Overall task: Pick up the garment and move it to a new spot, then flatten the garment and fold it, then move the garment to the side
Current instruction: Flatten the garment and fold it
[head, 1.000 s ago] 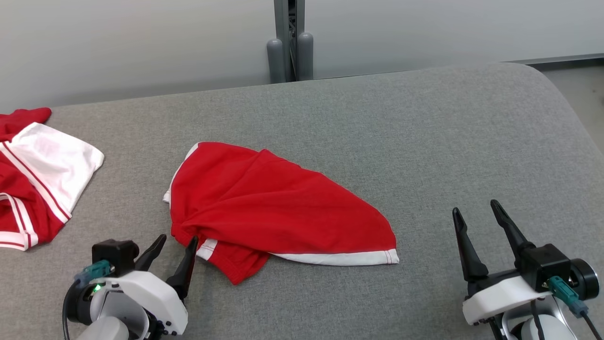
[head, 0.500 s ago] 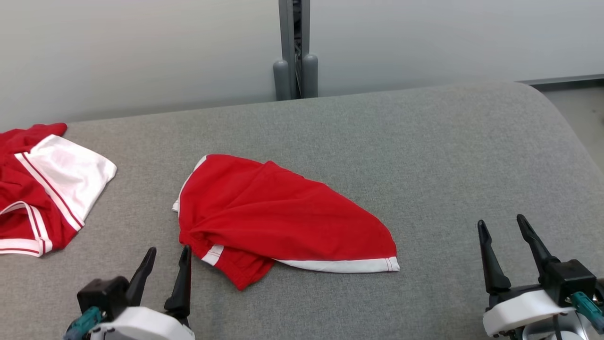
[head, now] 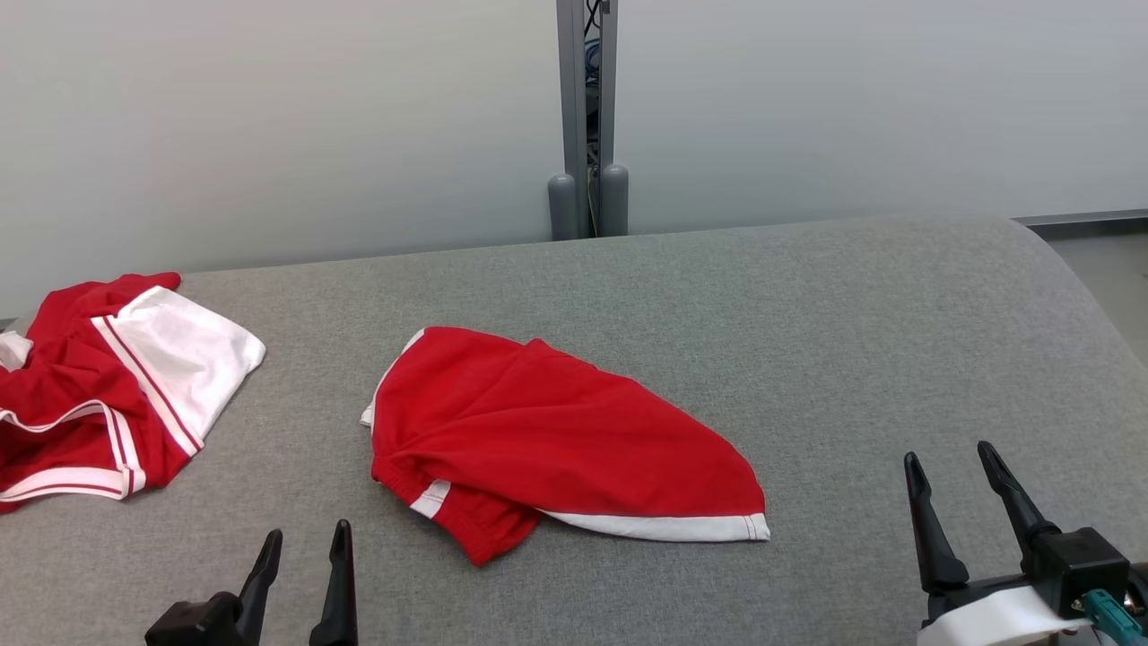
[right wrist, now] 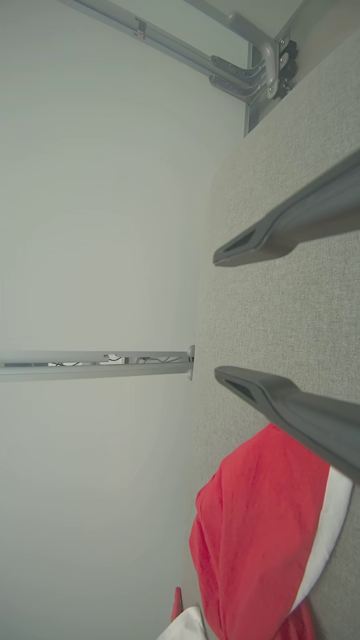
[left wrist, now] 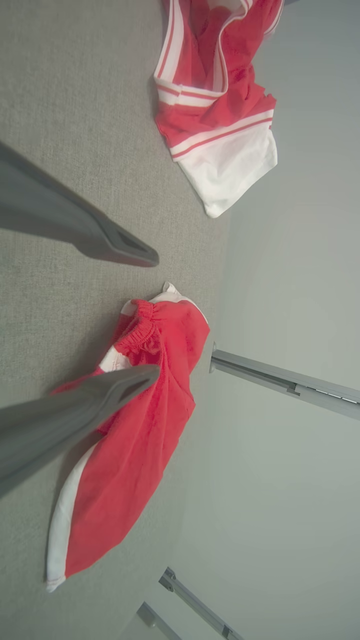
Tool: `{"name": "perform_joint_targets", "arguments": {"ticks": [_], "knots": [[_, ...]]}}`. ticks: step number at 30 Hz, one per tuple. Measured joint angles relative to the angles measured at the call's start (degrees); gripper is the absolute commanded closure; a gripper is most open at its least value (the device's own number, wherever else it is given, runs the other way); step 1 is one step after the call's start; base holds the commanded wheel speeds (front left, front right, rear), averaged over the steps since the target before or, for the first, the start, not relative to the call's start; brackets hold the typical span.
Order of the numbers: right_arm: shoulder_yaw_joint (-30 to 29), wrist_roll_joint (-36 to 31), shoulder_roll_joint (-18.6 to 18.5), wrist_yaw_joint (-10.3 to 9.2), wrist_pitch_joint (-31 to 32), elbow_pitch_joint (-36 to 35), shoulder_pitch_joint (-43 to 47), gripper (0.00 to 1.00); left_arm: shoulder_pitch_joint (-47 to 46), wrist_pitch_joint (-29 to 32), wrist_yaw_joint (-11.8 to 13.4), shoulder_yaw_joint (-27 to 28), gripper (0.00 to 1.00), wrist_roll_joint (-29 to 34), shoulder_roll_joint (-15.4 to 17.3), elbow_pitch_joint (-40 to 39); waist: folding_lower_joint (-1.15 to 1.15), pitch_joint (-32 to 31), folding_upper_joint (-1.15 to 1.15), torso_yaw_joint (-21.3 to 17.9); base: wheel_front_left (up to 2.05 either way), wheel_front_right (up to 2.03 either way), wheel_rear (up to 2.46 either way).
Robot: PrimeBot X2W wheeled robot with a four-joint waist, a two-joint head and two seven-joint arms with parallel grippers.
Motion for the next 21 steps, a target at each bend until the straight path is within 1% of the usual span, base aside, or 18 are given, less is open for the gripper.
{"name": "perform_joint_targets", "arguments": {"ticks": [3,8,10,21], "knots": [[0.26,0.20,0.00,0.00,0.00,-0.31,0.10,0.00,0.89,0.00,-0.16,1.15,0.00,2.04,-0.75,-0.03,0.00,-0.35,0.00,0.30,0.00,0.00,0.00],[0.52,0.84,0.01,0.00,0.00,-0.89,0.44,0.00,2.02,-0.05,-1.70,2.94,0.00,4.55,-1.14,0.84,0.00,-0.57,0.00,0.55,0.00,0.00,0.00],[0.76,0.92,0.00,0.00,0.00,-0.91,0.68,0.00,2.32,-0.05,-1.70,3.25,0.00,5.42,-1.34,0.89,0.00,-0.65,0.00,0.54,0.00,0.00,0.00],[2.38,2.02,0.00,0.00,0.00,0.41,-0.06,0.00,2.73,-0.05,-3.23,6.35,0.00,7.13,-2.24,2.12,0.00,-1.07,0.00,0.08,0.00,0.00,0.00]]}}
